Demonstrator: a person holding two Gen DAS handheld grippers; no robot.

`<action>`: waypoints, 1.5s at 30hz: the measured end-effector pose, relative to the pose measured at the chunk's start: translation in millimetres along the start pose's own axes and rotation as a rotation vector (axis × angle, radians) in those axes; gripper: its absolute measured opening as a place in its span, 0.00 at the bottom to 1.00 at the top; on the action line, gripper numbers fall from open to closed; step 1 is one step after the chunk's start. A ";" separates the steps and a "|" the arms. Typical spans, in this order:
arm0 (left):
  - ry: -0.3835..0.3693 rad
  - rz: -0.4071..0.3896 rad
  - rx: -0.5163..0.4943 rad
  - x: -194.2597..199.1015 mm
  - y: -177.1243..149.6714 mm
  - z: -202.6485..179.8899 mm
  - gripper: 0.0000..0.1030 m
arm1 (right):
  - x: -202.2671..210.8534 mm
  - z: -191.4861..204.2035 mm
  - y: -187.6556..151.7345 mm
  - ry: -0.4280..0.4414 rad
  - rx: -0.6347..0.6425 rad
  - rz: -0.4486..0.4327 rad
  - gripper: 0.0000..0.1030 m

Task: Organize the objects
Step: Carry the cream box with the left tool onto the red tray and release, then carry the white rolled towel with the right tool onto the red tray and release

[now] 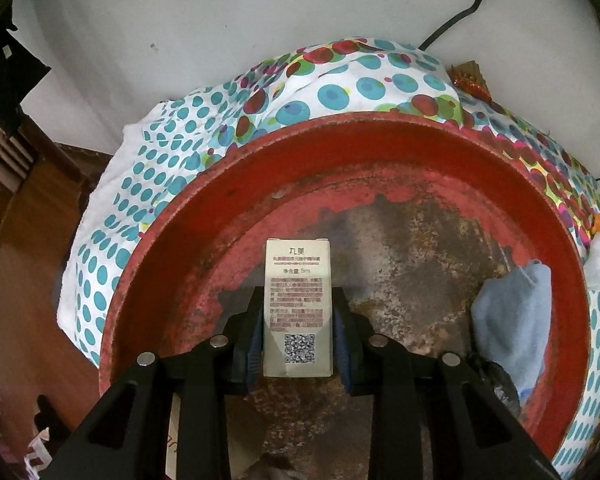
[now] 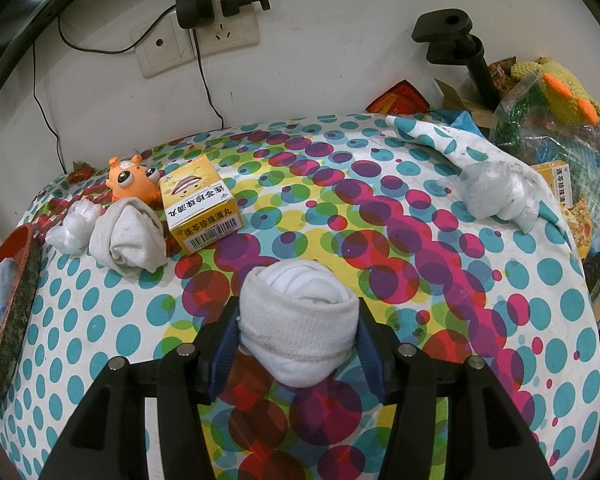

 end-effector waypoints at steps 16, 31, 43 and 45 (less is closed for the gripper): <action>0.011 -0.157 -0.049 68.0 -33.9 1.4 0.59 | -1.3 1.4 -1.0 -0.010 0.010 0.002 0.53; 0.003 -0.232 0.038 110.6 -122.3 32.2 0.74 | 1.0 6.0 -1.3 -0.058 0.055 0.004 0.53; 0.033 -0.247 0.074 99.1 -133.4 55.3 0.81 | 5.5 12.0 1.0 -0.125 0.107 -0.009 0.52; 0.008 -0.237 0.079 97.0 -134.5 53.8 0.81 | 6.7 12.5 0.6 -0.137 0.110 -0.009 0.52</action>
Point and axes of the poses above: each gripper's, at about its wrist camera, not at the fingertips, and x roughly against the way its jaws point, z to its left, y to its top, the point moved 10 cm from there along -x, roughly the way its jaws point, and after that the axes turned 5 degrees about x, right-handed, at the moved point
